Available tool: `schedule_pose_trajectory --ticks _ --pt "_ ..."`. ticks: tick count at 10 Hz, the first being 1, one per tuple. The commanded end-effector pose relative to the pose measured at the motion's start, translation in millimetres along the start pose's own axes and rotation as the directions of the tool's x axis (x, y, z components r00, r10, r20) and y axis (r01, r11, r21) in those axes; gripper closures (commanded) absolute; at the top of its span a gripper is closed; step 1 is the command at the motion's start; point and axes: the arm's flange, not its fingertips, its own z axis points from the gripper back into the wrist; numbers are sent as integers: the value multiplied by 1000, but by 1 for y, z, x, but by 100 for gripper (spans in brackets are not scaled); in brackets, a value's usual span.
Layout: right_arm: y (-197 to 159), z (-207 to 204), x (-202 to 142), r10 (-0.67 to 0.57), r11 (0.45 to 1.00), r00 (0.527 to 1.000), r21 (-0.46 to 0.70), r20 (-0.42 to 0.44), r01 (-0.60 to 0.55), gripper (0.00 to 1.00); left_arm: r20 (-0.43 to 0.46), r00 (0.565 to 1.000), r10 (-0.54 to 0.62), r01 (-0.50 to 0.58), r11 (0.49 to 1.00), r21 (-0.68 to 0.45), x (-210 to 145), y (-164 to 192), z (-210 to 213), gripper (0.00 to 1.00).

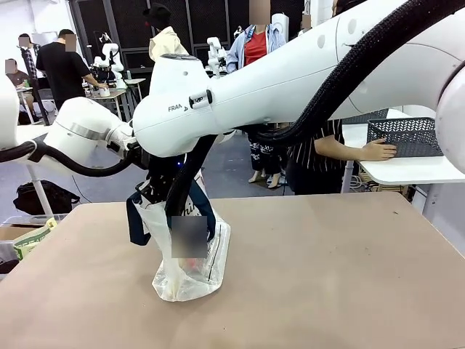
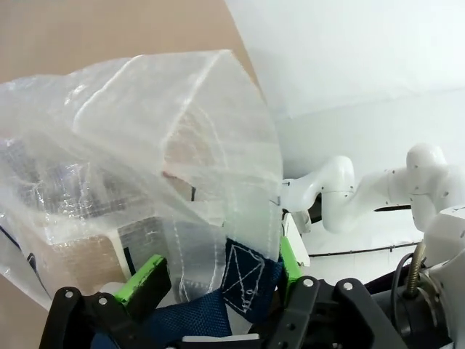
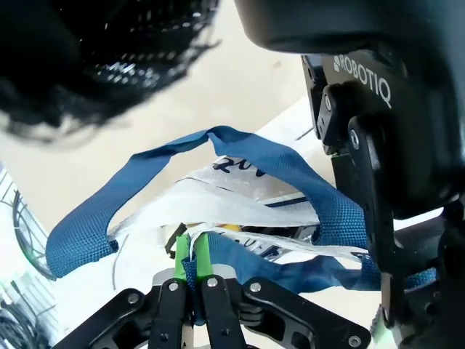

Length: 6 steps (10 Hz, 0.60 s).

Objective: Transfer purchased items from the store into the shopping bag.
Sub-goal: Move the Reusable shopping bag to the right side of the table.

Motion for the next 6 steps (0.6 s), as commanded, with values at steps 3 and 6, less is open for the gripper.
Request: schedule_pose_trajectory --ticks 3,6 --pt "5 1 1 -5 1000 1000 -15 4 5 100 6 996 86 -86 989 122 10 -1 -7 46" --pt "4 2 0 -6 1000 1000 -11 8 6 100 37 995 96 -101 978 183 9 -2 -9 98"
